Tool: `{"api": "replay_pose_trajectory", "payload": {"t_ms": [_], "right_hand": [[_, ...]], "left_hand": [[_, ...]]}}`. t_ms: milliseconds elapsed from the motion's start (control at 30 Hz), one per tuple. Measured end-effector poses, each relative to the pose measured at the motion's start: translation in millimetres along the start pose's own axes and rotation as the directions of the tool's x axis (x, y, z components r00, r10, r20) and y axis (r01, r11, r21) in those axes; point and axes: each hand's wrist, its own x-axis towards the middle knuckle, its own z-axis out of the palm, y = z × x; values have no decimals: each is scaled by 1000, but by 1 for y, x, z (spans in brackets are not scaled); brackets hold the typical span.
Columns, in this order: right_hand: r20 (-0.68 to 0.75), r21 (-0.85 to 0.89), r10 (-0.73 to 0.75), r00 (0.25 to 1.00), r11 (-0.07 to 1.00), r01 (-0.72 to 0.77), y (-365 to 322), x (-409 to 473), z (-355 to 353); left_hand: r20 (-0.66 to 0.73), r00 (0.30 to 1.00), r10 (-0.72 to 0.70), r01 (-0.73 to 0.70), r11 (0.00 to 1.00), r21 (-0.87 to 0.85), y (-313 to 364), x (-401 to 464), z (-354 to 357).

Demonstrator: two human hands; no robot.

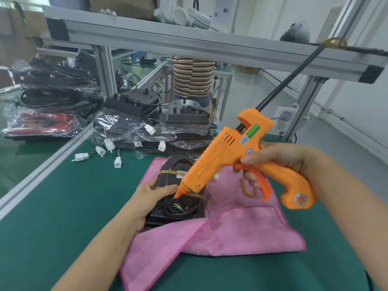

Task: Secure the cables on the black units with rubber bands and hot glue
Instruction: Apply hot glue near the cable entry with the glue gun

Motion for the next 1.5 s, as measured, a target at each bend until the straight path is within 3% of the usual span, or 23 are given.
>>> {"api": "replay_pose_trajectory", "payload": {"t_ms": [667,1267,1500], "right_hand": [[54,-69,6,999,998,-3,-3,2,5],[24,-52,-5,1000,999,6,-4,7,5],[37,0,0,999,1000,0,2,1,1]], "left_hand": [[-11,1000,8,-8,1000,29,-1,1,-2],[-20,999,28,-26,996,80,-1,0,-1],[-6,1000,5,-5,1000,17,-1,1,-2]]}}
